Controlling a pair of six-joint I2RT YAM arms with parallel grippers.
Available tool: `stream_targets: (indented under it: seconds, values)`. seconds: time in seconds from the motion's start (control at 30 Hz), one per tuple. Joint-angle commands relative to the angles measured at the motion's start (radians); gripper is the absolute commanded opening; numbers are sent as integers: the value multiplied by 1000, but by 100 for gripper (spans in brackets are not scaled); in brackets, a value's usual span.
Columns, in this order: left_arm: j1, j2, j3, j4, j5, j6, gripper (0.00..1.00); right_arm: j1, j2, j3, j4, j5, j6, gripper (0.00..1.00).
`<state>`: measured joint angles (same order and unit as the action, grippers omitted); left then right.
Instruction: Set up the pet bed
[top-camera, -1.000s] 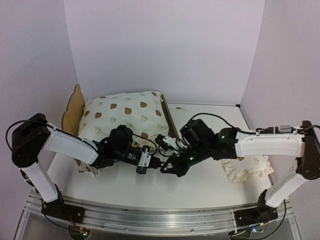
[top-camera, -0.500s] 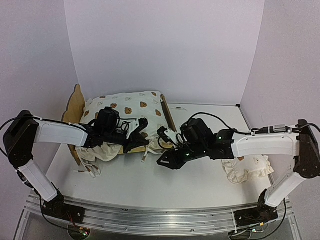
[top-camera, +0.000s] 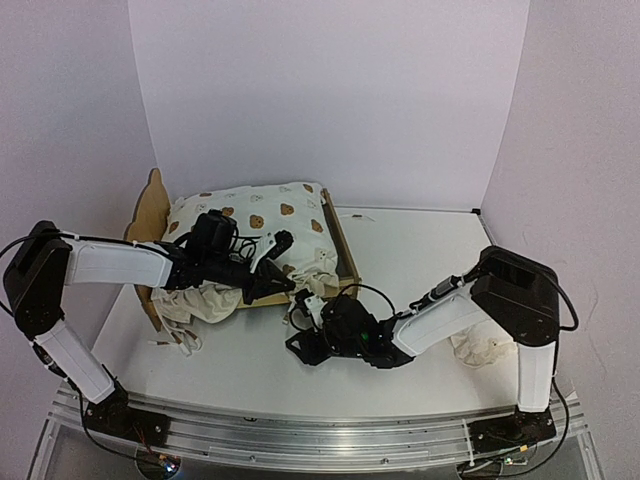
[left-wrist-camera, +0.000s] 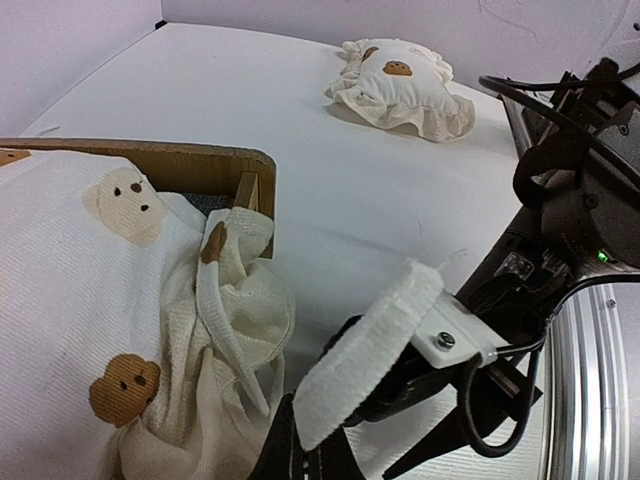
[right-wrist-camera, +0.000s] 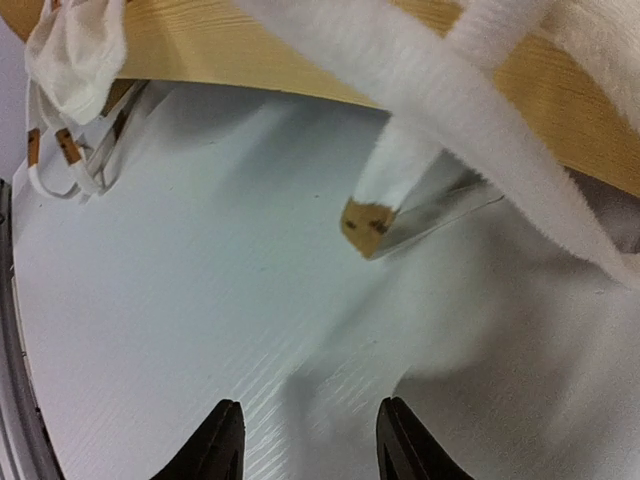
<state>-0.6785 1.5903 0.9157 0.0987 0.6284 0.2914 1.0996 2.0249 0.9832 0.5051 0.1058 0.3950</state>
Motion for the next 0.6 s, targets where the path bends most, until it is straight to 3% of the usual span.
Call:
stream_targets:
  seconds: [0.0,0.23,0.43,0.57]
  values:
    - [5,-36,33,-4,18,-9,0,-3,47,65,165,120,37,47]
    - [5,-29,33,4,19,-17,0,-4,140,134,196,169,19,46]
    - [9,-33,32,-15,16,-3,0,-9,113,93,202,173,23,2]
    - [11,-40,-14,-7,29,54,0,-9,-20,-20,172,96,22,0]
